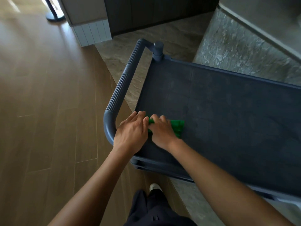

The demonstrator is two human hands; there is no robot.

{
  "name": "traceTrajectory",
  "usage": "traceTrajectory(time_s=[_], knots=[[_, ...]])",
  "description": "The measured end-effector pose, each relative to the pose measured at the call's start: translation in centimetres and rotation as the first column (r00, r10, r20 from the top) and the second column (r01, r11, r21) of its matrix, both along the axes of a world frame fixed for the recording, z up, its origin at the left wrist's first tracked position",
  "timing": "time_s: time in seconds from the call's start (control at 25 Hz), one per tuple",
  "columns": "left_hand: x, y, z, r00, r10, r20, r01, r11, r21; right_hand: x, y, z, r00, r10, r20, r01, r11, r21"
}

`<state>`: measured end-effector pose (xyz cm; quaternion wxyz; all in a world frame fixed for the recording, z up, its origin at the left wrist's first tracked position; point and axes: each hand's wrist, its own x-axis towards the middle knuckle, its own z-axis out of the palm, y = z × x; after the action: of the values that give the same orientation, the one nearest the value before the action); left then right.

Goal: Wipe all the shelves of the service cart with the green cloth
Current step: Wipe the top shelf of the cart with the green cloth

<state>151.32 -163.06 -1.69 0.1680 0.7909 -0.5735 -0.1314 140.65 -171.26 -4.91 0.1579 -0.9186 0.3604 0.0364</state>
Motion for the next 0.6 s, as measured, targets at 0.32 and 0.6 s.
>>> traceTrajectory(time_s=[0.32, 0.6], knots=[[-0.3, 0.1, 0.3, 0.998, -0.055, 0.029, 0.055, 0.998, -0.02, -6.4, 6.3, 0.1, 0.995, 0.088, -0.04, -0.088, 0.996, 0.01], [-3.2, 0.0, 0.4, 0.909, -0.107, 0.403, 0.029, 0.981, 0.193, -12.0, 4.6, -0.1, 0.998, 0.043, -0.039, -0.043, 0.999, -0.001]])
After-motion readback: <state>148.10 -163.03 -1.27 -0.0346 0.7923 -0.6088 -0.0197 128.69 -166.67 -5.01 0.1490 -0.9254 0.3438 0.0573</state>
